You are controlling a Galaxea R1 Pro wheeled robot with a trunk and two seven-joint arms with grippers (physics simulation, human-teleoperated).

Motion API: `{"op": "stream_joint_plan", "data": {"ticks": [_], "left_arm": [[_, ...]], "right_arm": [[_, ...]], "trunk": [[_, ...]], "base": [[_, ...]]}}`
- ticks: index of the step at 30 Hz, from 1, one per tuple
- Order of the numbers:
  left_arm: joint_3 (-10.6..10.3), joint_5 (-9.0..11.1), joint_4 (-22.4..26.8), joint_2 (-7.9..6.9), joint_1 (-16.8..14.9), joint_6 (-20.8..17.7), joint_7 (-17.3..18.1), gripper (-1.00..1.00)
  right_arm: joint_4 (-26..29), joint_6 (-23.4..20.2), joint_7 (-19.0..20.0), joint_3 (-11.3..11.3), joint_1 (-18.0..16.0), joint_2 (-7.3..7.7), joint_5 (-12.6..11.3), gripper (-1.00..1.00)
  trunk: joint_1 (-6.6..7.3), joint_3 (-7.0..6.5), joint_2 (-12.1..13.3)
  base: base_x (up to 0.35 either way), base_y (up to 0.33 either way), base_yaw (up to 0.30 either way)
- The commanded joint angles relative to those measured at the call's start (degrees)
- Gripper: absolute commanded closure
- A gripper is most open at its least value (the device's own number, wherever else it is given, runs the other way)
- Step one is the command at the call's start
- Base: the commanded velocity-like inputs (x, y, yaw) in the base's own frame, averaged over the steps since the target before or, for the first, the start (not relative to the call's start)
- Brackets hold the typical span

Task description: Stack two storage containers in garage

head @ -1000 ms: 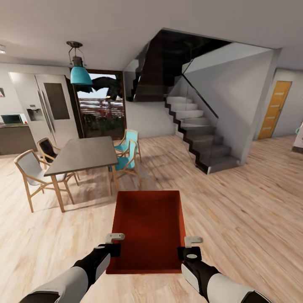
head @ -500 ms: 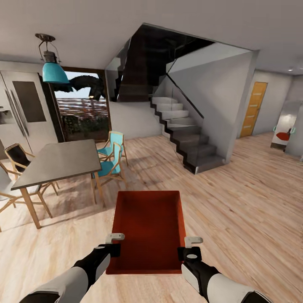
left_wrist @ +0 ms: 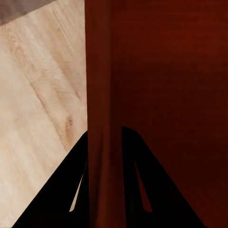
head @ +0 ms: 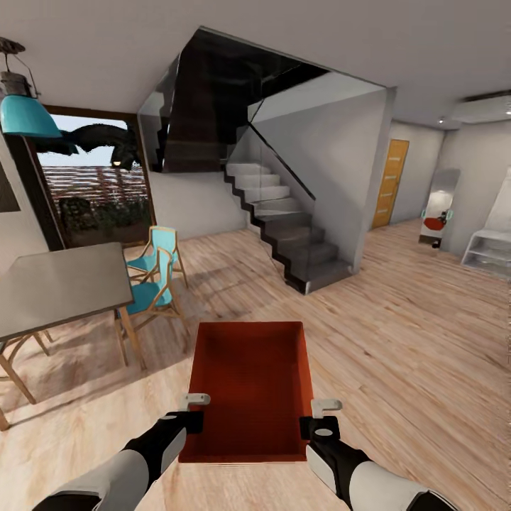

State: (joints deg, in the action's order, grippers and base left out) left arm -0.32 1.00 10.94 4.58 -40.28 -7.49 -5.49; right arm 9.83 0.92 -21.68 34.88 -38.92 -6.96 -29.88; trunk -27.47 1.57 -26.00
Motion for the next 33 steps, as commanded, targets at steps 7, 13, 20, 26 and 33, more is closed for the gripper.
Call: {"op": "stream_joint_plan", "data": {"ticks": [7, 13, 20, 26, 33], "left_arm": [[2.9, -1.0, 0.2, -0.89, 0.0, -0.4, -0.6, 1.00], [2.9, -1.0, 0.2, -0.89, 0.0, -0.4, -0.6, 1.00], [2.9, -1.0, 0.2, -0.89, 0.0, -0.4, -0.5, 1.00], [2.9, -1.0, 0.2, -0.89, 0.0, -0.4, -0.5, 1.00], [2.9, -1.0, 0.2, -0.89, 0.0, -0.4, -0.6, 1.00]], "right_arm": [[-0.3, 0.2, -0.6, -0.9, 0.0, 0.19, -0.2, 1.00], [-0.3, 0.2, -0.6, -0.9, 0.0, 0.19, -0.2, 1.00], [-0.3, 0.3, -0.6, -0.9, -0.1, 0.19, -0.2, 1.00], [-0.3, 0.2, -0.6, -0.9, -0.1, 0.19, -0.2, 1.00], [-0.3, 0.3, -0.6, -0.9, 0.0, 0.19, -0.2, 1.00]], "trunk": [[-0.06, 0.12, -0.1], [-0.06, 0.12, -0.1], [-0.06, 0.12, -0.1], [-0.06, 0.12, -0.1], [-0.06, 0.12, -0.1]], "base": [[0.320, 0.000, -0.246], [0.320, 0.000, -0.246], [0.320, 0.000, -0.245], [0.320, 0.000, -0.245], [0.320, 0.000, -0.245]]}}
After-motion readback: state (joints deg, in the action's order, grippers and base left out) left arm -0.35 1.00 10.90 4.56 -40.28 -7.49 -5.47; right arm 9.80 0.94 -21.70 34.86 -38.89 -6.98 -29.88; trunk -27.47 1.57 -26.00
